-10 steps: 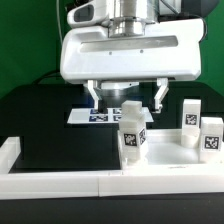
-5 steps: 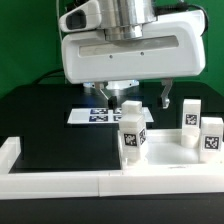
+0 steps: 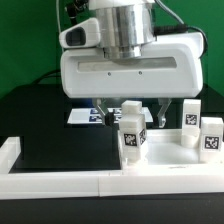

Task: Assemble square table

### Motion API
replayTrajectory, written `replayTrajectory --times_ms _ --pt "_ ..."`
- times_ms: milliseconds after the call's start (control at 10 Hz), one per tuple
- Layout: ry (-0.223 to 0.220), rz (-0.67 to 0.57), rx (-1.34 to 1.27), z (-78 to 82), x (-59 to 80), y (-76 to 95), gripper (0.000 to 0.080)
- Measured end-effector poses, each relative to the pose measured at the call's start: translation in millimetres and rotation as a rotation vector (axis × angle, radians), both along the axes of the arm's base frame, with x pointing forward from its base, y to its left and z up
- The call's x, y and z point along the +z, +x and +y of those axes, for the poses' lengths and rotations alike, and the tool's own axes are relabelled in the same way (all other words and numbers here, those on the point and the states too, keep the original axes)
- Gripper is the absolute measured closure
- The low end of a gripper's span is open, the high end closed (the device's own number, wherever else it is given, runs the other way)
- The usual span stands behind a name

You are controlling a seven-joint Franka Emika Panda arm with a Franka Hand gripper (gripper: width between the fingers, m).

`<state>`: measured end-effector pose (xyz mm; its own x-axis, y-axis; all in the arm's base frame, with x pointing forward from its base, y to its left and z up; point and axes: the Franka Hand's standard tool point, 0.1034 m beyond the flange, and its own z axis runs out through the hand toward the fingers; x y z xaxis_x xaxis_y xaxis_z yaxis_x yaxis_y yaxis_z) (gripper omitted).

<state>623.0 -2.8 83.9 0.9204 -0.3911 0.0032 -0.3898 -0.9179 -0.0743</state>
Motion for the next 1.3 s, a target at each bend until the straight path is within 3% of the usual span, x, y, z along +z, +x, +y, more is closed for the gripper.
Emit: replayTrajectory --times_ms 200,400,500,1000,1300 --pt "0.001 0.001 -0.023 -1.4 0.6 0.3 0.0151" --pt "0.002 0.004 -0.062 -1.6 0.5 0.3 0.0425" --pt "0.006 0.009 -0.148 -1.4 0.4 0.2 0.0511" --pt "0.015 0.033 -0.503 -0.7 -1.1 0.0 0.051" --pt "0.051 0.048 -0.92 -0.7 -1.9 2.7 0.0509"
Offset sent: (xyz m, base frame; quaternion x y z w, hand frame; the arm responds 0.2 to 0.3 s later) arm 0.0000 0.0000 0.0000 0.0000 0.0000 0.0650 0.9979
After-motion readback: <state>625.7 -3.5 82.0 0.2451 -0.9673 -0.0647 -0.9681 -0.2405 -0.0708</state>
